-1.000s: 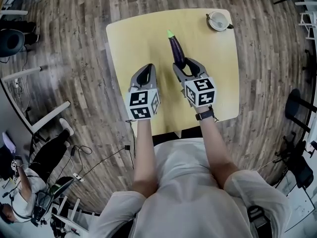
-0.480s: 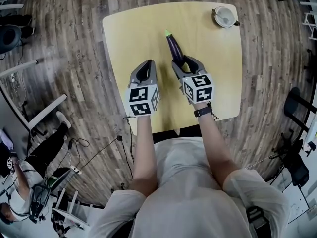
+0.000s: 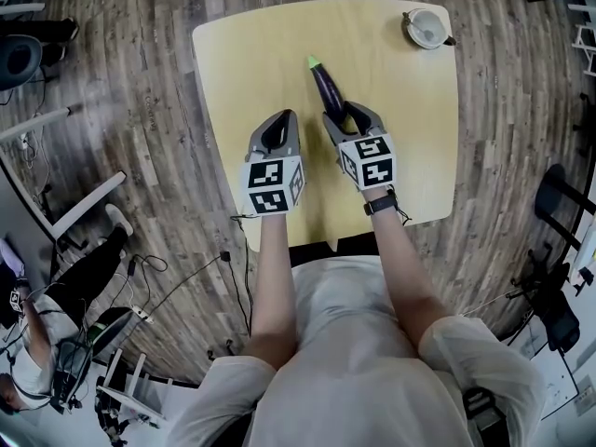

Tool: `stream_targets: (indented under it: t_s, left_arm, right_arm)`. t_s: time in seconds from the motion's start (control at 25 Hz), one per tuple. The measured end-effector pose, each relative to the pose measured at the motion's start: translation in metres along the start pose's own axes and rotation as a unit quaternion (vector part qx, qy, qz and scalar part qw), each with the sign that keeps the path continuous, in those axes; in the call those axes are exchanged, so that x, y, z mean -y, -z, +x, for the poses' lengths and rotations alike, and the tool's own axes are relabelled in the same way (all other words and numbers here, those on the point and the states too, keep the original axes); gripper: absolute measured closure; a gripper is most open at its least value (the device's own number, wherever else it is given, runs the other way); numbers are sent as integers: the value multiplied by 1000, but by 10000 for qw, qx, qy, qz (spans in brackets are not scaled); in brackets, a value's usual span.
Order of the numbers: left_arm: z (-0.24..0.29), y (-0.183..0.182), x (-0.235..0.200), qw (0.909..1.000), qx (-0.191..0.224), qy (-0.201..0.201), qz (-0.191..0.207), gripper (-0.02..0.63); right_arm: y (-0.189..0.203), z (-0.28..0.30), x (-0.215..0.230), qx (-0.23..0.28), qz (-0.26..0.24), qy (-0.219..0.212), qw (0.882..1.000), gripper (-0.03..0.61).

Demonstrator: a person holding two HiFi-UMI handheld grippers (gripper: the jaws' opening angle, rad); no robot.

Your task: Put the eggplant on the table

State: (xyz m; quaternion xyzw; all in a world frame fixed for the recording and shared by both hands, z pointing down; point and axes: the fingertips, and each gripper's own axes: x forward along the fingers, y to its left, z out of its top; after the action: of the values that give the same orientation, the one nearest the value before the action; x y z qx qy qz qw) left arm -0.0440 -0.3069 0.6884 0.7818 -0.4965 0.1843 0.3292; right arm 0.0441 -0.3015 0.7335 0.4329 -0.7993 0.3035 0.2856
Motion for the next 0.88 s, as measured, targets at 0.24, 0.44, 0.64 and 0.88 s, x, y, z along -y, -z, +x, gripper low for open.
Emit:
stream_targets:
  t_s: [0.24,0.44,0.64,0.88]
  left_arm:
    - [-9,1,0,10000,50,-58,-15,604]
    - [-23,-1,2,9999,129,-89,-26,604]
    - [-36,-8,5,9995,278,-115,-2,604]
    - [-59,-25,10,9984,549,-107,98,604]
  right_arm:
    - [9,4,-4,-128,-4,-79,9999,360]
    - [7,-5,-6,-101,-32,-15,9999,339]
    - [1,-25,-5,72,-43,110,9999,339]
    - [-14,-62,-8,444,156,336,9983,343]
